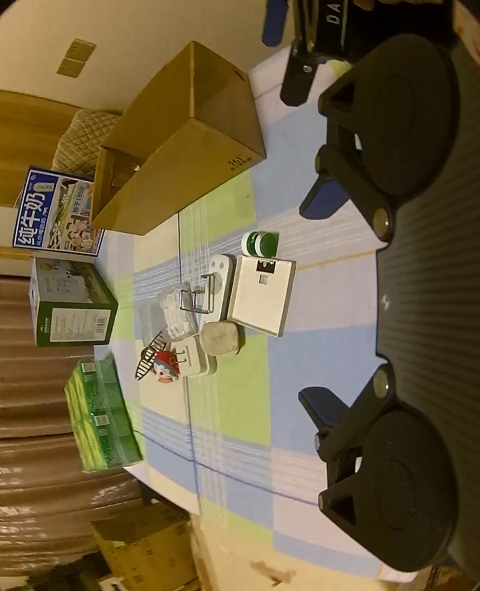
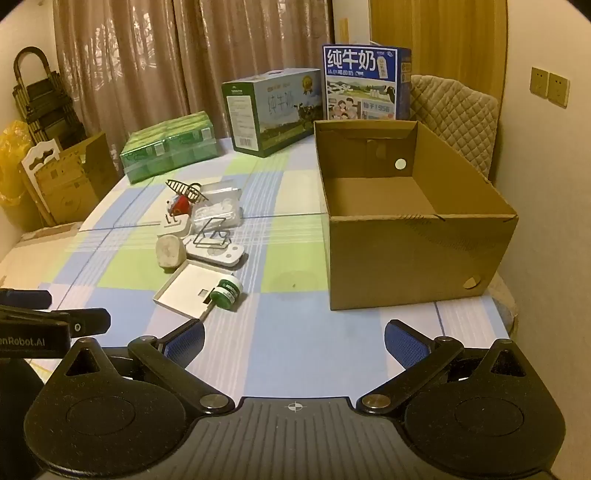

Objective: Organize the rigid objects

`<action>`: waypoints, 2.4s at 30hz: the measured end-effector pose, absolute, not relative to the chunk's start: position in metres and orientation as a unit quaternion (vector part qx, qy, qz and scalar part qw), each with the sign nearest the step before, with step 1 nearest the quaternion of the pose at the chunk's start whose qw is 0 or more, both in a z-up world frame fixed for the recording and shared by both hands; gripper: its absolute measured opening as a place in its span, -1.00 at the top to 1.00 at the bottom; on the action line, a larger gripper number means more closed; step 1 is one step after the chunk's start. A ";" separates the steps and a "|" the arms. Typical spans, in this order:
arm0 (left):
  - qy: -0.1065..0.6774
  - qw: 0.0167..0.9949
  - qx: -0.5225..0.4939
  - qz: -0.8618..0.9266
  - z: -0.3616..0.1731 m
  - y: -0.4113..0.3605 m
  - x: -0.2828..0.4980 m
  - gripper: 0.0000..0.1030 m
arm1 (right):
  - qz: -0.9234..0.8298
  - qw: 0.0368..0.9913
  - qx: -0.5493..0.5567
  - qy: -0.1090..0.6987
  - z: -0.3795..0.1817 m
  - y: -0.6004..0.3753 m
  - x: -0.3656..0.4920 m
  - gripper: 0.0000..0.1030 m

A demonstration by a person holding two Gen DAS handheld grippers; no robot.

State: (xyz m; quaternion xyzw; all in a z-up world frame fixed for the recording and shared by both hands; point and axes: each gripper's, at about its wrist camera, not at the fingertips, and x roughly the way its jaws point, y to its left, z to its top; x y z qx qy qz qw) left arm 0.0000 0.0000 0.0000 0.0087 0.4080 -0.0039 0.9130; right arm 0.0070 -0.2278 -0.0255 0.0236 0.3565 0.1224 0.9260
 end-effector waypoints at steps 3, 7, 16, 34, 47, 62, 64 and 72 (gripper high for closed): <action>0.409 0.912 0.023 -0.006 -0.001 -0.006 -0.001 -0.85 | 0.122 0.926 0.023 0.355 -0.025 -0.227 0.007 -0.96; 0.415 0.910 -0.018 -0.014 -0.007 0.002 -0.001 -0.85 | 0.121 0.926 0.022 0.356 -0.025 -0.226 0.007 -0.96; 0.419 0.908 -0.019 -0.013 -0.002 0.006 0.000 -0.85 | 0.120 0.926 0.023 0.356 -0.022 -0.222 0.008 -0.96; 0.420 0.907 -0.018 -0.013 -0.002 0.007 0.000 -0.85 | 0.126 0.926 0.025 0.356 -0.026 -0.226 0.008 -0.96; 0.421 0.907 -0.020 -0.011 -0.004 0.007 0.000 -0.85 | 0.126 0.925 0.026 0.356 -0.027 -0.225 0.008 -0.96; 0.422 0.906 -0.020 -0.011 -0.006 0.003 -0.002 -0.85 | 0.126 0.925 0.028 0.357 -0.027 -0.226 0.008 -0.96; 0.423 0.906 -0.020 -0.010 -0.006 0.004 -0.001 -0.85 | 0.125 0.925 0.028 0.357 -0.027 -0.226 0.008 -0.96; 0.424 0.905 -0.021 -0.011 -0.007 0.005 -0.001 -0.85 | 0.125 0.925 0.029 0.357 -0.028 -0.227 0.008 -0.96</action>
